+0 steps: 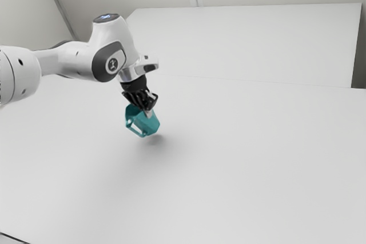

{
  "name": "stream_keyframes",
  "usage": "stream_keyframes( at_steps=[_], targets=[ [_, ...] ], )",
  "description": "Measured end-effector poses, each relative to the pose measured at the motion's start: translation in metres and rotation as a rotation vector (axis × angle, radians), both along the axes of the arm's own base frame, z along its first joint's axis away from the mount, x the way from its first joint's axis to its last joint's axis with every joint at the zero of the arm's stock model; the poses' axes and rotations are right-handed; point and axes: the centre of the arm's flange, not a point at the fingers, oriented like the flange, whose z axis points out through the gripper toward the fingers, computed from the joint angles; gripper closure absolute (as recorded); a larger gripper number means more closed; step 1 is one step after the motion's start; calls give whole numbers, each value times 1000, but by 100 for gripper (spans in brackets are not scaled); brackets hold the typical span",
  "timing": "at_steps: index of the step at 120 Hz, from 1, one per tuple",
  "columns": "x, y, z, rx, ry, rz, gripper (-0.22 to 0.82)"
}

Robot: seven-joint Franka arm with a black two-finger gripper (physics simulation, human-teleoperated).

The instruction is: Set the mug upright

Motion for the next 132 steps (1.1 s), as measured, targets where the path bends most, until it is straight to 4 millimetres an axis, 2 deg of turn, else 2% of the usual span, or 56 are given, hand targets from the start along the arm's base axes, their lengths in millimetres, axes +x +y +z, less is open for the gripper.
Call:
stream_keyframes(
  at_steps=[27,55,61,80,89,100,115,132],
  targets=[
    [5,-3,-34,39,46,66,78],
    [6,-2,-49,48,66,132,77],
    [7,-2,-51,46,69,144,72],
    [7,-3,-48,41,65,171,37],
    [8,-4,-41,40,53,179,26],
    [9,-8,-22,38,24,182,17],
    [24,-9,23,22,-25,190,9],
    [37,1,74,14,-54,190,5]
  ],
)
